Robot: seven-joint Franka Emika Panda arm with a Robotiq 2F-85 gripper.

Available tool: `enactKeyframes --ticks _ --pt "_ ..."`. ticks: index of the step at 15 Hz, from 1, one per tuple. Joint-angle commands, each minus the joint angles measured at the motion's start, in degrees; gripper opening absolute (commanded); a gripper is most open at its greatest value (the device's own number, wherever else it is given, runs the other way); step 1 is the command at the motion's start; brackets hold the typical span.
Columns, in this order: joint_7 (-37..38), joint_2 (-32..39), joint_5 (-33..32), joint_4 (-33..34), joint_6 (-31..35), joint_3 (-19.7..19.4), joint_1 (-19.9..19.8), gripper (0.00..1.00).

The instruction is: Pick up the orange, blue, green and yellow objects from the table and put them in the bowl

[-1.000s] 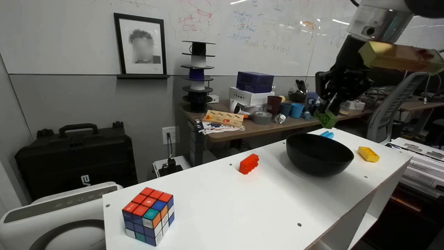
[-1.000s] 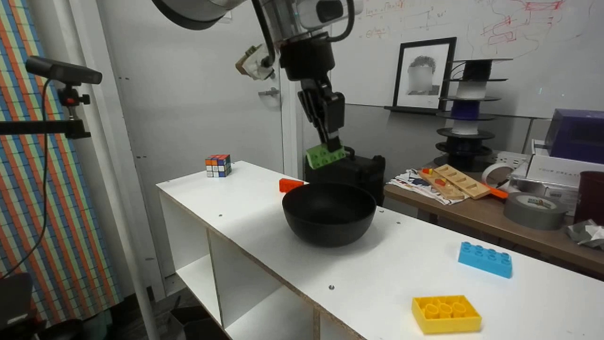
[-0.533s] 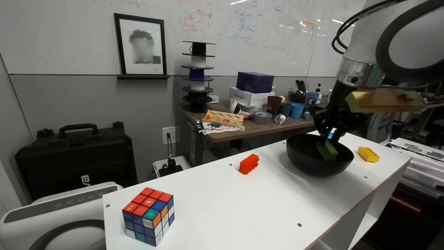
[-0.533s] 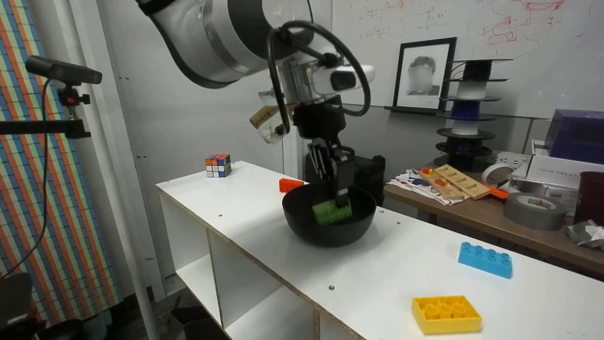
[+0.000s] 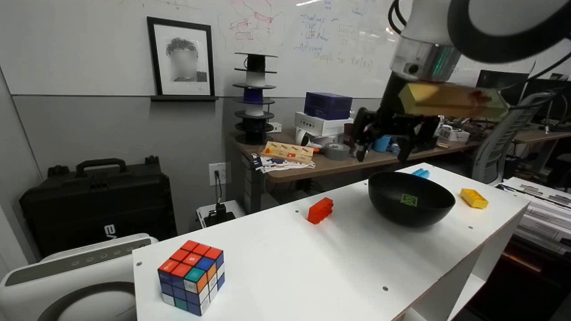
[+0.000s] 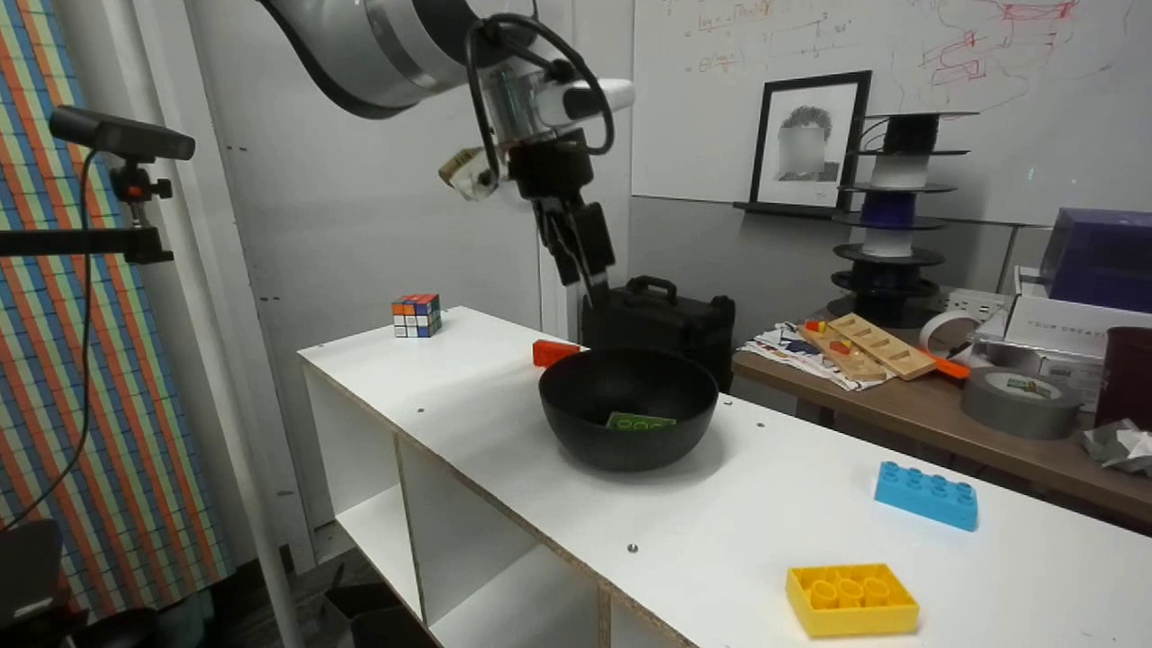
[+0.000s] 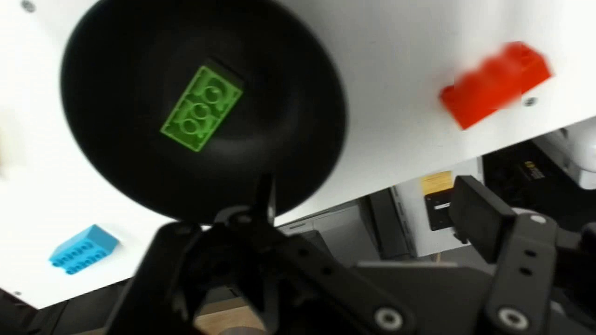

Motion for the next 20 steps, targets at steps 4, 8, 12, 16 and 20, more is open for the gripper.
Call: enactKeyframes --ticks 4,8,12,16,20 --pt "9.36 0.45 10.89 5.7 -2.97 6.68 1.41 1.0" --pt "18.66 4.42 11.89 5.68 0.72 5.14 1.5 1.0" --pt "21.88 11.47 15.3 11.83 -1.79 5.48 0.01 1.0" --pt "25.08 17.5 14.58 18.75 -3.58 3.55 1.18 1.0" --pt "25.9 21.9 14.76 23.59 -7.65 3.38 0.69 0.89"
